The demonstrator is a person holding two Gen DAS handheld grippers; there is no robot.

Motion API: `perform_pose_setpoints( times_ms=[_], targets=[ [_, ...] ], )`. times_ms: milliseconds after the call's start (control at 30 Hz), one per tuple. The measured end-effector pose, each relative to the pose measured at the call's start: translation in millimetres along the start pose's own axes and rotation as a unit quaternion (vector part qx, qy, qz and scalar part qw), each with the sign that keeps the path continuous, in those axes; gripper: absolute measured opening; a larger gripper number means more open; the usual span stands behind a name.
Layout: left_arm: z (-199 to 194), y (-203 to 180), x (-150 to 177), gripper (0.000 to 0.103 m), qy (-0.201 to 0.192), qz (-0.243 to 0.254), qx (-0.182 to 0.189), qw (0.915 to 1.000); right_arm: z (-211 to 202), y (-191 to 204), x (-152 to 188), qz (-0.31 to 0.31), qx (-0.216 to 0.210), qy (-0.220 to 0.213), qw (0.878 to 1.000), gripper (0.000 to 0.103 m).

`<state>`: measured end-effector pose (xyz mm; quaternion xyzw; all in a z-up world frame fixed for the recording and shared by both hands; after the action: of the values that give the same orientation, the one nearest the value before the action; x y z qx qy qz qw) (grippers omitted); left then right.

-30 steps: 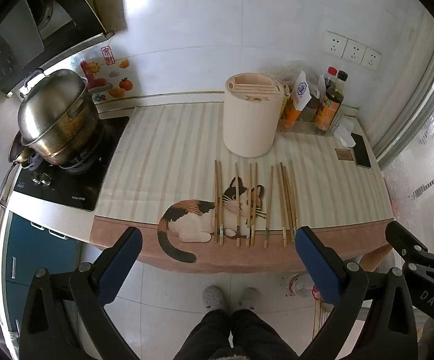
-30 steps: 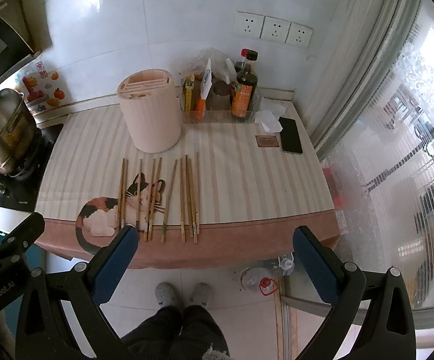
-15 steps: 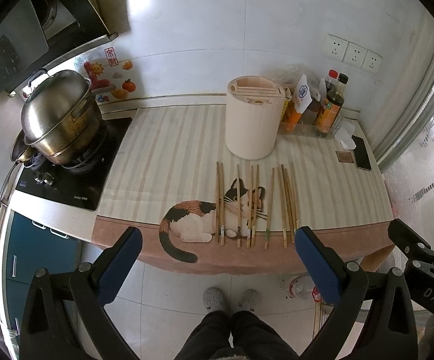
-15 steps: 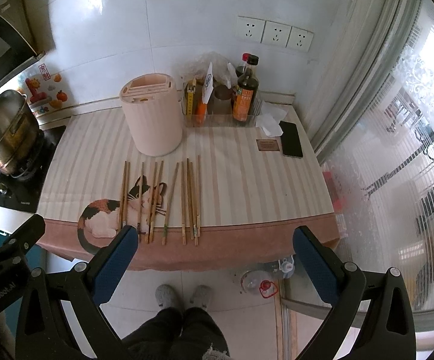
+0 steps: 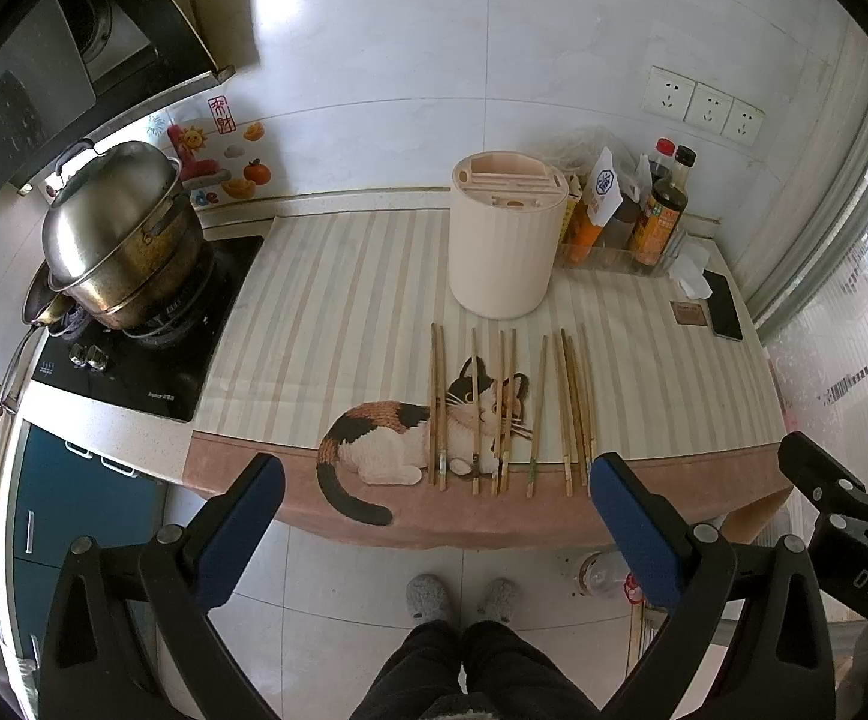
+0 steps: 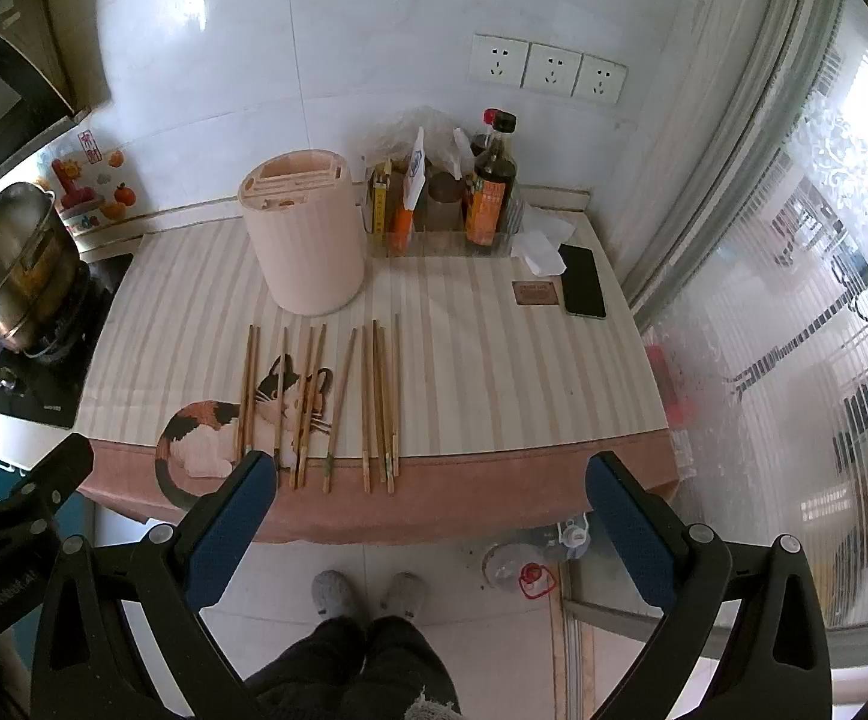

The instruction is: Organize utensils

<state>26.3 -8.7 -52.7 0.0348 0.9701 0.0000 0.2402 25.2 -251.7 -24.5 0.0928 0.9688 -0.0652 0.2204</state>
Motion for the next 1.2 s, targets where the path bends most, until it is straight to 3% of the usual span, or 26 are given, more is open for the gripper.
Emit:
perform_pose_setpoints(
  times_ms=[500, 667, 767, 900, 1000, 1067, 1200],
  targets=[
    [6, 2, -10, 0.103, -0.002, -0.011, -0.013, 0.9999, 13, 7, -21, -0.016, -0.012, 0.002, 1.000, 0.103],
    [28, 8, -29, 0.103, -0.042, -0.019, -0.032, 0.9984, 31, 13, -33, -0.014, -0.027, -0.002, 1.000, 0.103],
    [57, 18, -38, 0.103, -0.051, -0.022, -0.054, 0.9970, 51, 18, -41, -0.007, -0.051, -0.014, 0.999, 0.103],
    [111, 36, -45, 0.103, -0.033, -0.022, -0.090, 0.9951, 99, 28, -49, -0.007, -0.051, -0.003, 0.999, 0.103],
    [169, 52, -44, 0.103, 0.010, -0.023, -0.098, 0.9949, 144, 33, -50, 0.005, -0.053, 0.028, 0.998, 0.099],
    [205, 59, -41, 0.103, 0.041, -0.024, -0.092, 0.9946, 176, 38, -48, 0.014, -0.054, 0.046, 0.997, 0.089],
    [270, 61, -31, 0.101, 0.108, -0.031, -0.055, 0.9922, 238, 41, -41, 0.028, -0.043, 0.087, 0.995, 0.075]
  ],
)
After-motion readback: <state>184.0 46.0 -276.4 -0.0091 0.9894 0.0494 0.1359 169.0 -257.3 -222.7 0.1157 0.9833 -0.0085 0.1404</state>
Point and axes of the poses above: each gripper's, at about its wrist camera, not at the fingertips, and z roughly the way its jaws point, y to its left, x to its underside, the point moved 8 cm from there along z, roughly the way its jaws point, and after that the axes turned 2 degrees about y, right-handed, at the moved point
